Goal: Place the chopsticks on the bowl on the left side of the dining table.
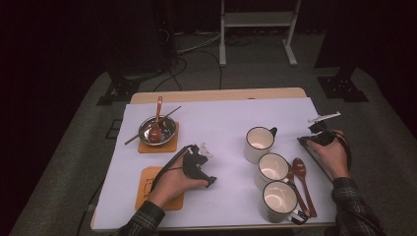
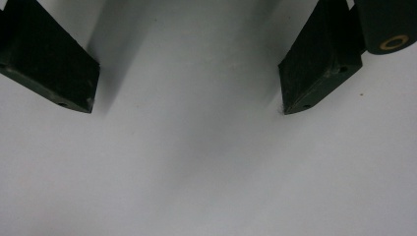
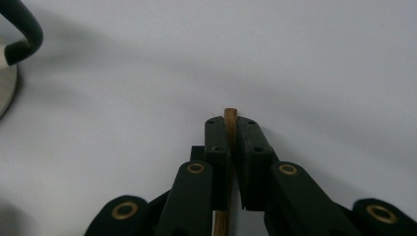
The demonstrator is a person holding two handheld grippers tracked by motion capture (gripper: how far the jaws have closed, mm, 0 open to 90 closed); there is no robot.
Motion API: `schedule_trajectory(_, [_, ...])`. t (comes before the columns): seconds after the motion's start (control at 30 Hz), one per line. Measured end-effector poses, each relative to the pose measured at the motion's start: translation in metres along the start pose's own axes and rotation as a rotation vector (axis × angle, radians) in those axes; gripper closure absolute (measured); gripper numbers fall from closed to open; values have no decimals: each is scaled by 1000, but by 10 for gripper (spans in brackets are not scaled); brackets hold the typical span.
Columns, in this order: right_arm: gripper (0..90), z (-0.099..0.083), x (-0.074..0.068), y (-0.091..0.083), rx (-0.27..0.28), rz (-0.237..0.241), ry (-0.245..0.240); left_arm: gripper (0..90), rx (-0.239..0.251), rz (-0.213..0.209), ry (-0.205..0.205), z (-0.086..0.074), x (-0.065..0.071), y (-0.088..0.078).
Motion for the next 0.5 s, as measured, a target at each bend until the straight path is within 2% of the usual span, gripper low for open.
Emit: schedule_trajectory(0.5, [837, 20, -12, 15, 12, 33, -31, 68, -3, 0, 4, 0, 0, 0])
Point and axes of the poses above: each handheld gripper's, and its own axes: y roughly forward along the jaws, z roughly out of its top, x roughly to its right, the point moved 1 cm from there along y, roughly forward along the jaws, and after that the axes turned 3 degrees about -y, right-handed, at the moved point
